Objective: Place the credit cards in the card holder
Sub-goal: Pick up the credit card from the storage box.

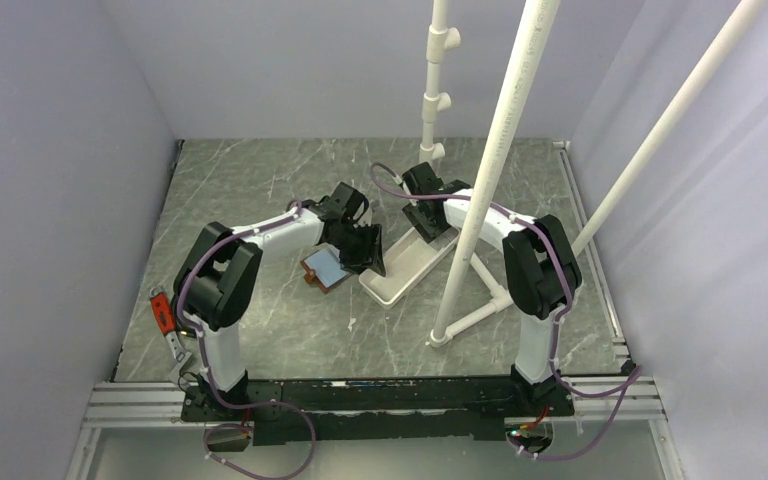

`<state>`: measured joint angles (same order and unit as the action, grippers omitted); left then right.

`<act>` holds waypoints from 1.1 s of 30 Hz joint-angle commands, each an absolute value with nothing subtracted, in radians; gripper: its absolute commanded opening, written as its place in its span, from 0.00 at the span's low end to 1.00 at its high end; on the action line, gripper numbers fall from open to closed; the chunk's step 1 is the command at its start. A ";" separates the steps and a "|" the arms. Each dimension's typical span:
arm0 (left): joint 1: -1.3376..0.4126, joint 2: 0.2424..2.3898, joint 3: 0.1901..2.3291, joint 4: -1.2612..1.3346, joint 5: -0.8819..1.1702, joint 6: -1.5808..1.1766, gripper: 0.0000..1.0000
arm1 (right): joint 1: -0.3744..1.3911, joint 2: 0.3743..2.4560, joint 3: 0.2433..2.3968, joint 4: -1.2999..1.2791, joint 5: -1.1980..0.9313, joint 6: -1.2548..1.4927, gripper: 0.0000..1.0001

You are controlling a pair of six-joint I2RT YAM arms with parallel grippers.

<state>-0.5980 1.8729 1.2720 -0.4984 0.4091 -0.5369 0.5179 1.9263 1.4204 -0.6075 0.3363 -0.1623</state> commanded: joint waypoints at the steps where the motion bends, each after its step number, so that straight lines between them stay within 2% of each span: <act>1: -0.601 1.888 1.272 -0.504 0.428 -0.526 0.54 | 0.507 1.894 1.465 -0.566 0.386 -0.161 0.27; 5: -0.601 1.893 1.277 -0.506 0.426 -0.525 0.53 | 0.508 1.874 1.456 -0.566 0.383 -0.157 0.23; 12: -0.601 1.897 1.282 -0.508 0.428 -0.523 0.53 | 0.508 1.853 1.450 -0.567 0.394 -0.155 0.24; 16: -0.601 1.896 1.279 -0.508 0.430 -0.524 0.52 | 0.508 1.861 1.439 -0.569 0.412 -0.153 0.29; 17: -0.601 1.895 1.278 -0.507 0.430 -0.525 0.52 | 0.508 1.863 1.436 -0.570 0.420 -0.150 0.31; 19: -0.601 1.894 1.277 -0.507 0.430 -0.524 0.52 | 0.511 1.867 1.439 -0.577 0.447 -0.144 0.45; 20: -0.601 1.894 1.276 -0.506 0.431 -0.525 0.52 | 0.514 1.867 1.441 -0.579 0.452 -0.142 0.48; 23: -0.601 1.897 1.277 -0.503 0.433 -0.525 0.52 | 0.525 1.869 1.446 -0.583 0.460 -0.143 0.51; 25: -0.601 1.900 1.278 -0.501 0.436 -0.526 0.52 | 0.528 1.876 1.448 -0.586 0.470 -0.143 0.48; 33: -0.601 1.902 1.278 -0.501 0.439 -0.525 0.51 | 0.529 1.875 1.447 -0.595 0.469 -0.132 0.24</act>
